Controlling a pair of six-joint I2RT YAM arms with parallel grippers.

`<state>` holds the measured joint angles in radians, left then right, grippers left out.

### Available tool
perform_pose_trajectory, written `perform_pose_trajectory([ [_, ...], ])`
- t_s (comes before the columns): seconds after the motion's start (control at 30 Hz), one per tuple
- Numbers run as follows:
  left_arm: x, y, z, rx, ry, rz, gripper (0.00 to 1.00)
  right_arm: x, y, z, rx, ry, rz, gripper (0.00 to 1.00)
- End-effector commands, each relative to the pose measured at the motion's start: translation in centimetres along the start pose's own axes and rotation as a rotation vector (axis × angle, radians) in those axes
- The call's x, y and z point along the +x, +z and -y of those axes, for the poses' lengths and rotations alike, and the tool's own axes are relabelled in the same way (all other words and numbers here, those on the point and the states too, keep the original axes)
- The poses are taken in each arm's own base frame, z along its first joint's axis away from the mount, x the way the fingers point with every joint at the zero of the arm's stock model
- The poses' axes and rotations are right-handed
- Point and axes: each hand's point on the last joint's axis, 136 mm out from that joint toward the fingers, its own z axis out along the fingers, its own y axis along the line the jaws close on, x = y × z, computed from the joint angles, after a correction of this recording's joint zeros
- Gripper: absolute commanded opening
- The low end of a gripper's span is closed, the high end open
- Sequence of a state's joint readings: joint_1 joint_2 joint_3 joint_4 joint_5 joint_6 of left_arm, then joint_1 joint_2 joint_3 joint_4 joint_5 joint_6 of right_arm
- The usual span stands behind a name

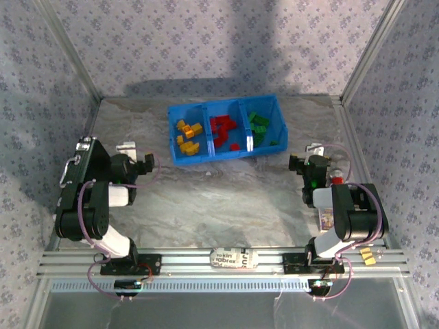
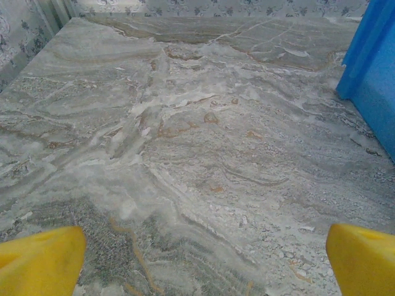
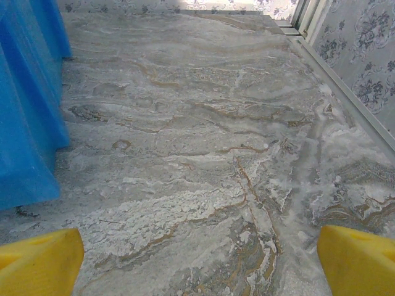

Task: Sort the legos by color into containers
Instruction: Reset both arms

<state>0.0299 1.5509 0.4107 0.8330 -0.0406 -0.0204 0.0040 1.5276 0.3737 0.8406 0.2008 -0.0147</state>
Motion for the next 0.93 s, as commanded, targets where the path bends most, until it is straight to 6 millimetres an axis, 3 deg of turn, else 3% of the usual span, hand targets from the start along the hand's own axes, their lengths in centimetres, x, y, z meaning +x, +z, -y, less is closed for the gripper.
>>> perform_pose_trajectory([
  [0.0,-0.3,-0.2,0.4,0.02,-0.013,0.008,1.0,-0.3,0.0,0.1,0.001,0.018,0.005,0.99],
  [0.43,-0.2,-0.2,0.4,0.02,-0.011,0.005,1.0,-0.3,0.0,0.2,0.002,0.017,0.006,0.99],
  [0.6,-0.2,-0.2,0.5,0.028,-0.007,0.007,1.0,-0.2,0.2,-1.3,-0.101,-0.006,-0.012,0.99],
  [0.9,-0.2,-0.2,0.6,0.03,-0.008,0.006,1.0,-0.2,0.2,-1.2,-0.107,-0.001,-0.014,0.99],
])
